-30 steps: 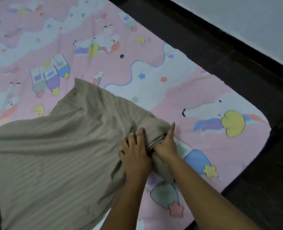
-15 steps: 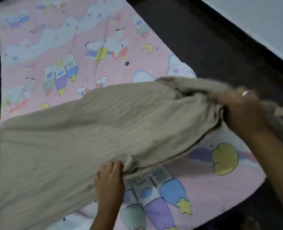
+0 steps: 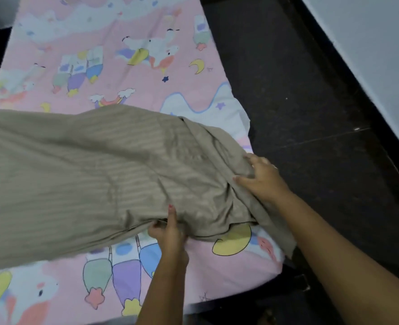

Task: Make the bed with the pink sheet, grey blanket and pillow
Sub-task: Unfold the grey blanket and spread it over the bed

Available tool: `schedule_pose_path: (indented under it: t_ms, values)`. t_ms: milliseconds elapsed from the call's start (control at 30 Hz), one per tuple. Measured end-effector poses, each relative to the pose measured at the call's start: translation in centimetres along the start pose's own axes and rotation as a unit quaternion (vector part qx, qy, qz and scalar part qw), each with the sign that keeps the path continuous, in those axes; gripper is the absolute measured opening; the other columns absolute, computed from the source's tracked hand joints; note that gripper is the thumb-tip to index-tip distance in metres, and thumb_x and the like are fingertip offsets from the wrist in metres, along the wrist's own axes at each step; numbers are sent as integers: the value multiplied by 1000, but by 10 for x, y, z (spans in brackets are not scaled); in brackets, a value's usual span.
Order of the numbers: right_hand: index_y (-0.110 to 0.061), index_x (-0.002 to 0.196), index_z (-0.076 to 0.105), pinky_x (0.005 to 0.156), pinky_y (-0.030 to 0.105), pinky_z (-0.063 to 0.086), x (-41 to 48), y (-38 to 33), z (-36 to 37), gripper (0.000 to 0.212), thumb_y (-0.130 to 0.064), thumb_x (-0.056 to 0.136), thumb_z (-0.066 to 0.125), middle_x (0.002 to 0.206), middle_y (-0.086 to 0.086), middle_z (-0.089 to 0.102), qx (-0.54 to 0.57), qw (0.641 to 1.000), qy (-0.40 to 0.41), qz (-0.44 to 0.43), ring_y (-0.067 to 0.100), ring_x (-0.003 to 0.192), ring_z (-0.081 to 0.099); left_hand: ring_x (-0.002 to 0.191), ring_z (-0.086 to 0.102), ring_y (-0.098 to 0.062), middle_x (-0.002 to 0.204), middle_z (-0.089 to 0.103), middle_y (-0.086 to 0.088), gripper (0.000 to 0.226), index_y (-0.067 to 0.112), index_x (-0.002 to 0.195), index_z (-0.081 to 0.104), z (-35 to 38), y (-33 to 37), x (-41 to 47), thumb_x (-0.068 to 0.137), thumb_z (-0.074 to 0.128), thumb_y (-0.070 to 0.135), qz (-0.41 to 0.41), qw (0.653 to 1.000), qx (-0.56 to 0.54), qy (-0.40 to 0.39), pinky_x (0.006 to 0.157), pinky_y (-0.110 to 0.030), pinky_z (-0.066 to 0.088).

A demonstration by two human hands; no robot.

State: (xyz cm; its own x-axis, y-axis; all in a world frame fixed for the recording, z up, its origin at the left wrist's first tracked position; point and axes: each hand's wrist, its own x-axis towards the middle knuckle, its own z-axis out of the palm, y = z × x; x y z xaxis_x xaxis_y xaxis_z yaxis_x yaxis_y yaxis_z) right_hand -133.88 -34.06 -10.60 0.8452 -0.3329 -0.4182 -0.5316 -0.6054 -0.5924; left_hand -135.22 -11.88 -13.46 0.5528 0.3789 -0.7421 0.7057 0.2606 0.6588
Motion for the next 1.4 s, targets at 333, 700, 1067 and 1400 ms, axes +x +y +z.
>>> schedule_pose_path:
  t_ms: [333, 700, 1067, 1400]
  values:
    - [-11, 122, 58, 80, 26, 54, 53, -24, 3, 48, -38, 85, 69, 117, 8, 65, 257, 959, -90, 77, 19, 94, 64, 101, 64, -29, 115, 63, -6, 71, 14, 121, 49, 57, -29, -15, 62, 86, 28, -117, 976, -179, -27, 89, -54, 50]
    - [-9, 104, 66, 88, 43, 48, 40, 96, -48, 38, -38, 99, 43, 111, 17, 64, 236, 919, 113, 295, 33, 100, 59, 88, 65, -27, 101, 70, -11, 34, 12, 106, 66, 80, -10, -55, 93, 51, 40, -167, 938, -299, -47, 73, -36, 52]
    - [-14, 114, 57, 87, 34, 47, 162, -1, -42, 52, -55, 81, 63, 110, 5, 63, -44, 980, -172, -94, 27, 106, 58, 110, 60, -38, 117, 65, -22, 54, 0, 119, 63, 152, -80, -98, 79, 65, 37, -262, 916, -273, -135, 100, -49, 43]
    - [-16, 103, 60, 62, 34, 47, 194, 157, -94, 21, -10, 96, 42, 102, 13, 60, 167, 960, 11, 225, 22, 73, 54, 106, 64, -32, 113, 68, -13, 57, 10, 126, 56, 135, -126, -126, 77, 69, 36, -139, 922, -356, 60, 90, -48, 49]
